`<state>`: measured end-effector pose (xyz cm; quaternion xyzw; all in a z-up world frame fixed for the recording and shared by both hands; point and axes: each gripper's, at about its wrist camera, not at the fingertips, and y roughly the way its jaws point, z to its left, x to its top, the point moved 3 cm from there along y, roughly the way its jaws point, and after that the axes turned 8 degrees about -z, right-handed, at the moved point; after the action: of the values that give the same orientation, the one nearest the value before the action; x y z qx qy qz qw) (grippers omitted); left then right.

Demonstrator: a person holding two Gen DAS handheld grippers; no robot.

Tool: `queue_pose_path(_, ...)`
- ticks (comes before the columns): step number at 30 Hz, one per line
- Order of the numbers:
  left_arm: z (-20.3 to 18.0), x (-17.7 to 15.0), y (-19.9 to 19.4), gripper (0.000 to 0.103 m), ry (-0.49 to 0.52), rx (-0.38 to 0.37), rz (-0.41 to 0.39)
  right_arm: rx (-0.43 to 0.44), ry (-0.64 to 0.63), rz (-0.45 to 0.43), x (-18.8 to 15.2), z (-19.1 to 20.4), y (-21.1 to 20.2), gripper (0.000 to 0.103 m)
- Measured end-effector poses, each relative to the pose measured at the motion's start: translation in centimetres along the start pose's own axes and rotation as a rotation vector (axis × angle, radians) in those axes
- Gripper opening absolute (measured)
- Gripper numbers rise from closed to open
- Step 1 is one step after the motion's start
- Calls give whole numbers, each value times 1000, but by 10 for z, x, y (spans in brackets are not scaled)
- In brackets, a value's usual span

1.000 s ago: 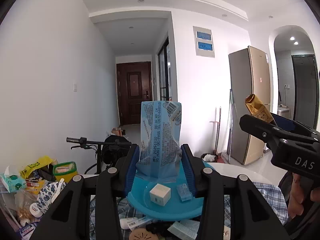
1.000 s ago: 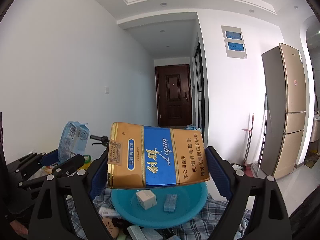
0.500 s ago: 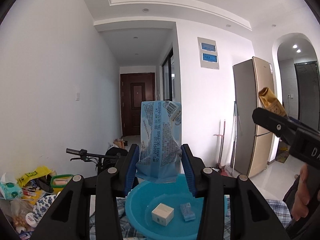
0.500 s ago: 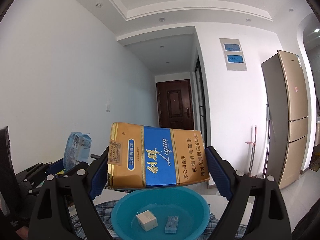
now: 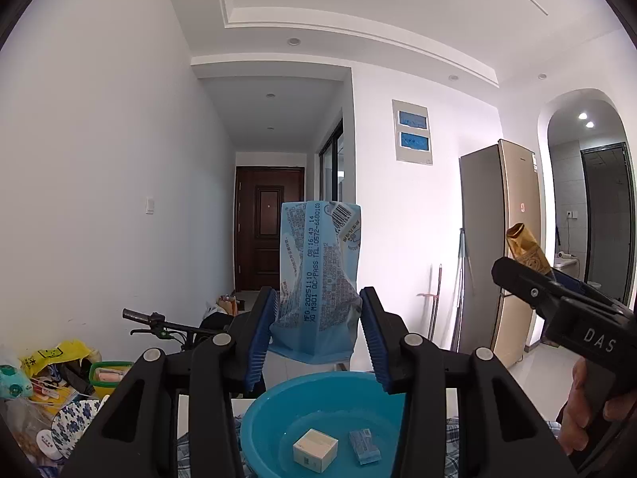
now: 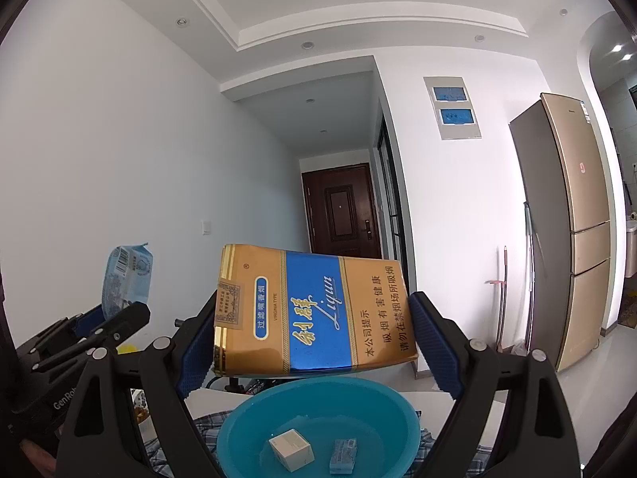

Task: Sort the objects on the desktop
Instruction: 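Carry the light-blue packet over the basin with the left tool while the right tool carries the gold-blue box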

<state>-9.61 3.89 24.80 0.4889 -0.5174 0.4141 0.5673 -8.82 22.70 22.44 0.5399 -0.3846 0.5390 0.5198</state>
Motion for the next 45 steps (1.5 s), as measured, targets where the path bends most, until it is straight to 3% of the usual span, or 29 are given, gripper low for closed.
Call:
queue_pose_path(6, -3, -1, 3, 45, 8, 0, -16, 3, -2, 0, 0, -1, 5, 87)
queue_pose_path(22, 0, -25, 39, 45, -12, -2, 88, -14, 23, 71, -20, -13, 31, 87)
queue_pose_path(27, 4, -41, 65, 45, -14, 19, 150, -72, -22, 89, -31, -13, 45, 87)
queue_pose_path(32, 2, -62, 93, 45, 2, 26, 203, -28, 11, 165, -46, -16, 66, 87)
queue_pose_path(36, -1, -79, 110, 45, -7, -1, 263, -124, -76, 169, -56, -16, 79, 87)
queue_pose_path(45, -2, -123, 148, 45, 0, 28, 390, -191, -79, 311, -100, -38, 127, 87)
